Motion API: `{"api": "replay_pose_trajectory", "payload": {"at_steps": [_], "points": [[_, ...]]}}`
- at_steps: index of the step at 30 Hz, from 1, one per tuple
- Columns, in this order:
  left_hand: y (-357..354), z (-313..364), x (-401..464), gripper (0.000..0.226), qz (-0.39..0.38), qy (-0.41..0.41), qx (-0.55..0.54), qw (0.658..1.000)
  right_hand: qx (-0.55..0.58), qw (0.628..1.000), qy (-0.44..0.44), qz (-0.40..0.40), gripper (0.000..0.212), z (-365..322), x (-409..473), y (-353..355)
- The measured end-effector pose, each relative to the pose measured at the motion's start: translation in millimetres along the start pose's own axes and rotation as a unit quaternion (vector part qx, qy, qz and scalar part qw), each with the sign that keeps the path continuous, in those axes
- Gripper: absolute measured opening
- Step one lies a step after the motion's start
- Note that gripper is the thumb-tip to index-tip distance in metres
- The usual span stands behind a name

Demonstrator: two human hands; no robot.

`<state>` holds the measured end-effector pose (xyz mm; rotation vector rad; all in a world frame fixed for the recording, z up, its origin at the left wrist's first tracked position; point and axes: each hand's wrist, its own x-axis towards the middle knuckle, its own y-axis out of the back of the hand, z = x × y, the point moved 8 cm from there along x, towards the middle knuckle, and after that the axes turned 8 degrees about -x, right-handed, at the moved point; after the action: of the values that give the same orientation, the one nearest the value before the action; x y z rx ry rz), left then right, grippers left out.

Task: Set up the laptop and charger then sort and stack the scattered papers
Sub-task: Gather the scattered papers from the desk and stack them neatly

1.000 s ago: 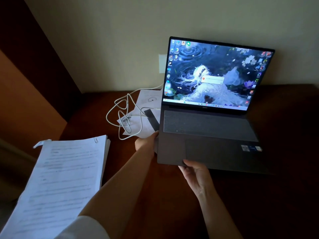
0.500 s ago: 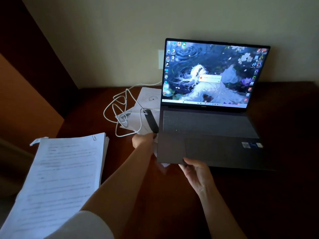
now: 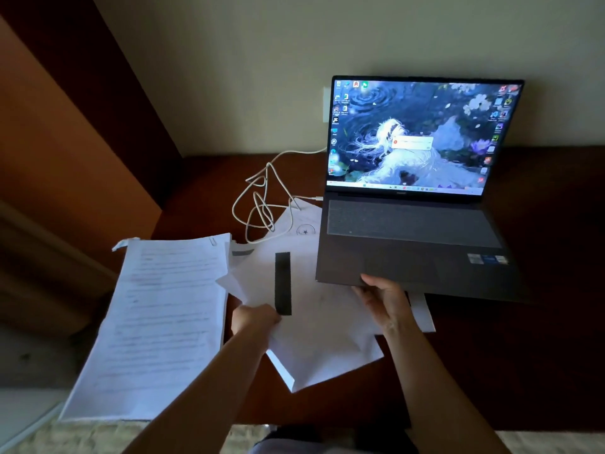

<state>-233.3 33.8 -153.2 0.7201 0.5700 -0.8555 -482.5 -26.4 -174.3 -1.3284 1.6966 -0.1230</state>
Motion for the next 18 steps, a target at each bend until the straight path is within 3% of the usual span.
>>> {"api": "replay_pose_trajectory", "payload": {"at_steps": [11,18], "points": [[10.3,2.8,-12.2,0.026,-0.023,-0.001,0.014,1.0,0.068,0.998,0.008,0.016,0.031,-2.1,-16.8,-16.3],[24.2,-12.8,-22.9,0.02,-0.025,0.002,0.022,0.999,0.025,0.998,-0.002,0.066,0.024,2.5,-23.8,-19.9]]}}
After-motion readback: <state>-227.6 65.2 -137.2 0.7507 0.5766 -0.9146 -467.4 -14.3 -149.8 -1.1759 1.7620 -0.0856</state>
